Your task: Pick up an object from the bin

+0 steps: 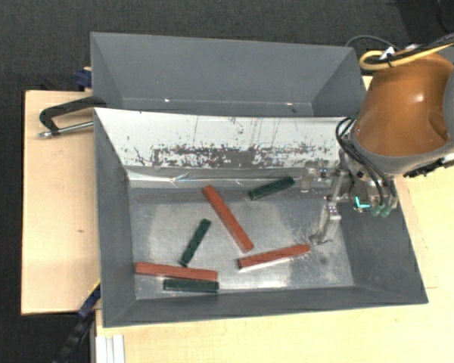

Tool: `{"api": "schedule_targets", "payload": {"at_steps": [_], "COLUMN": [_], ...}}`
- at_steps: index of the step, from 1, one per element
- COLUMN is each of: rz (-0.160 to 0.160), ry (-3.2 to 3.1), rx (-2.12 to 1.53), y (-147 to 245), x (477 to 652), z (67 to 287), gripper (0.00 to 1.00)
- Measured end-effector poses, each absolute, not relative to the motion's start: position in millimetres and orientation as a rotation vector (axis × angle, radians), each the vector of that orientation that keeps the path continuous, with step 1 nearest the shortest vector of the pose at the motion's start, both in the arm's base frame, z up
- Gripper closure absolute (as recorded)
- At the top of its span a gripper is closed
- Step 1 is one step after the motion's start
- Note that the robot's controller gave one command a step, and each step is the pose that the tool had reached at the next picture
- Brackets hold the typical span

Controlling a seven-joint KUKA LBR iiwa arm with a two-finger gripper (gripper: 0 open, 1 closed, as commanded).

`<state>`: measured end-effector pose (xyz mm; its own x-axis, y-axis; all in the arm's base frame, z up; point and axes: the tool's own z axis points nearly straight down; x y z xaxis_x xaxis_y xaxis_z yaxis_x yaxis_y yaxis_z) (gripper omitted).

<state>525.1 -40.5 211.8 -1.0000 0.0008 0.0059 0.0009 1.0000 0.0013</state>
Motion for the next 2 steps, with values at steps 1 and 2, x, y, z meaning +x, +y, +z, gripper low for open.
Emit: {"api": "schedule_targets", "payload": {"at_steps": [1, 2], "rz": [-0.001, 0.000], "ry": [-3.144, -3.149], "rx": [0.001, 0.081], "y": [-40.5, -50.1], "x": [526.7, 522.0], "z": [215.5, 166.2], "gripper": [0.00, 0.00]}}
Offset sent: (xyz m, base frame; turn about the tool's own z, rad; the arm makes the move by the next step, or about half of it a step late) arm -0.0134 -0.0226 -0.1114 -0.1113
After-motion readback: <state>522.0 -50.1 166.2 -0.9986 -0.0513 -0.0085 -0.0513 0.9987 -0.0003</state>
